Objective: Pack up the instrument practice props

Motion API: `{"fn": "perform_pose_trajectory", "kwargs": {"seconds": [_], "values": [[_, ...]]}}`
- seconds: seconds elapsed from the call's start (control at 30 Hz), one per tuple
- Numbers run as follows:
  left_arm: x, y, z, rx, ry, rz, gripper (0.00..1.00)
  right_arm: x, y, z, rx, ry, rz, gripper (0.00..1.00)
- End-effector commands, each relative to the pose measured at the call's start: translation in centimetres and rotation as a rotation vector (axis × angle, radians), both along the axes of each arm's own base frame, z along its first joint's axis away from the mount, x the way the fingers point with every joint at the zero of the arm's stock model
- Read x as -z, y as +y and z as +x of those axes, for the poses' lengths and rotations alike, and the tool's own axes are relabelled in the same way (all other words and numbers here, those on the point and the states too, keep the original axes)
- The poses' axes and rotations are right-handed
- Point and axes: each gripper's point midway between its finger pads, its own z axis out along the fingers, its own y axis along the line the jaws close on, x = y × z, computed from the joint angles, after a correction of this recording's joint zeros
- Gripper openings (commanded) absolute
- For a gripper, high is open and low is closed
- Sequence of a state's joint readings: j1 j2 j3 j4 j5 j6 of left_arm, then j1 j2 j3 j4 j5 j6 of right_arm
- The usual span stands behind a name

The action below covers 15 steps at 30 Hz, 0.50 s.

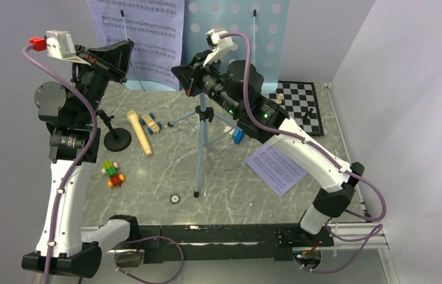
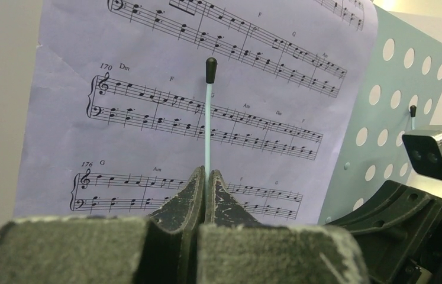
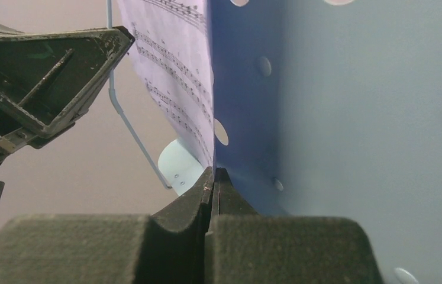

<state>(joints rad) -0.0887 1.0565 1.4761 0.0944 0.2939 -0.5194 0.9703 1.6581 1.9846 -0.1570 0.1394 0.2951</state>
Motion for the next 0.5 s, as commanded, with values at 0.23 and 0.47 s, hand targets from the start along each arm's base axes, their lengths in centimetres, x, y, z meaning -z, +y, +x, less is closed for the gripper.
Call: {"fn": "perform_pose_trajectory", "kwargs": {"seconds": [0.23, 0.47], "values": [[-1.8, 0.4, -2.3, -0.004, -0.076, -0.018, 0.0, -6.8, -5.5, -4.2, -0.019, -0.102, 0.074, 0.0], [-2.0, 0.6, -2.6, -0.021, -0.082, -0.013, 0.0, -8.0, -9.9, -6.4, 0.019, -0.131, 0.057, 0.0]]}}
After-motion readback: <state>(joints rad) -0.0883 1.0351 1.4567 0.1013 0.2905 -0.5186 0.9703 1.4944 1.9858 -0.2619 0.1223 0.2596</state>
